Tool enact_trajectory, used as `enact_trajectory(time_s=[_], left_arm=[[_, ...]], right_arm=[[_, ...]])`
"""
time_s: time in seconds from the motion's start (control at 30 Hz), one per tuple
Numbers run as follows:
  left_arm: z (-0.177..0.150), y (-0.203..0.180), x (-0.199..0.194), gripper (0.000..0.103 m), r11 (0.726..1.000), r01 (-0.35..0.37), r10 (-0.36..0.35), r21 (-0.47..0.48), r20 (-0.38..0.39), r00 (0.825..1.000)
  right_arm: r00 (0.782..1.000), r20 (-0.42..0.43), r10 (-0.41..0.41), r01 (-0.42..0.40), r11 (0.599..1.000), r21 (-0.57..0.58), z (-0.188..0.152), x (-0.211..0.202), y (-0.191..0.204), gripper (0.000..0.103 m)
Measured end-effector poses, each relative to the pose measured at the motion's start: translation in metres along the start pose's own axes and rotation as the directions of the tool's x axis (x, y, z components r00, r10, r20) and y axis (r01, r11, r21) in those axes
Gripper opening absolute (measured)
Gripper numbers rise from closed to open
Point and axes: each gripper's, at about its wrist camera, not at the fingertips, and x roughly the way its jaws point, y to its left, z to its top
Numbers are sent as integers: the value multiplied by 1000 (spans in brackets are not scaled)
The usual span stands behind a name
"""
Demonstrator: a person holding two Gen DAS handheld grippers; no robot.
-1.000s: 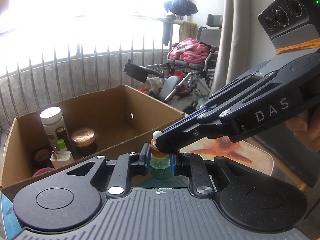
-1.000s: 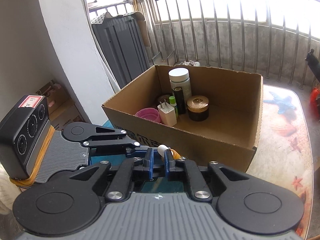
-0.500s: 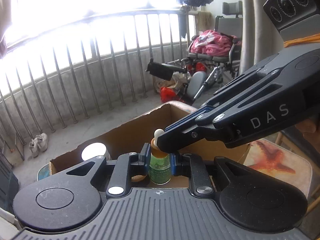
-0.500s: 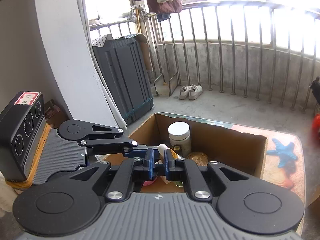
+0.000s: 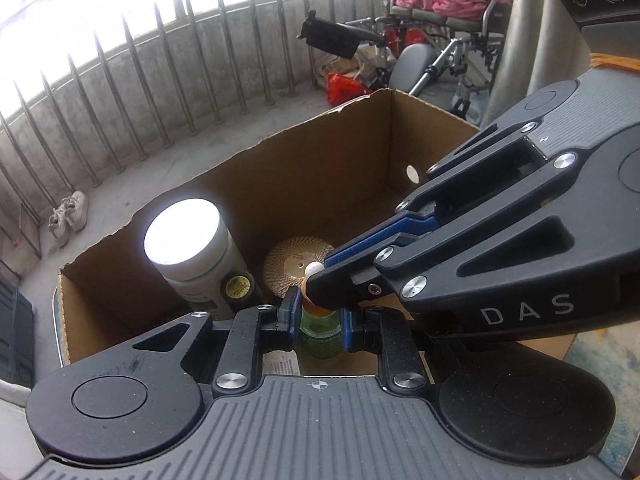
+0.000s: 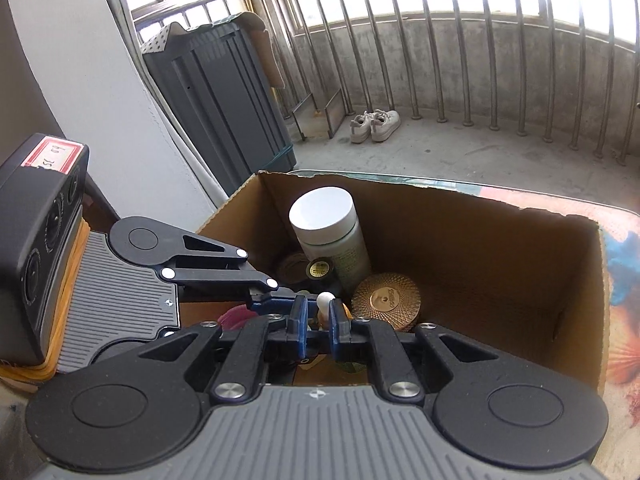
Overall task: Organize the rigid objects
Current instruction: 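Carry the dropper bottle into the box and open the right gripper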
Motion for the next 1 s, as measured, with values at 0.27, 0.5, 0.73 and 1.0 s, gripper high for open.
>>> enact_trajectory(time_s=[0.27, 0.5, 0.73, 1.0], left_arm=[[-5, -7, -8, 25, 996, -49, 50, 71, -7, 999], [-20, -7, -62, 54, 994, -105, 104, 24, 51, 993], [-30, -21, -102, 86, 988, 150, -153, 35, 88, 984], [-38, -69, -45, 49, 952, 83, -67, 294, -63, 996]], right_arm=[[1000, -9, 29, -29, 999, 35, -3, 3, -6, 15], [1000, 3, -10, 10, 999, 42, -7, -26, -5, 46], [984, -22, 175, -176, 983, -48, -47, -95, 9, 72], [986, -161, -38, 21, 994, -107, -63, -66, 4, 62]])
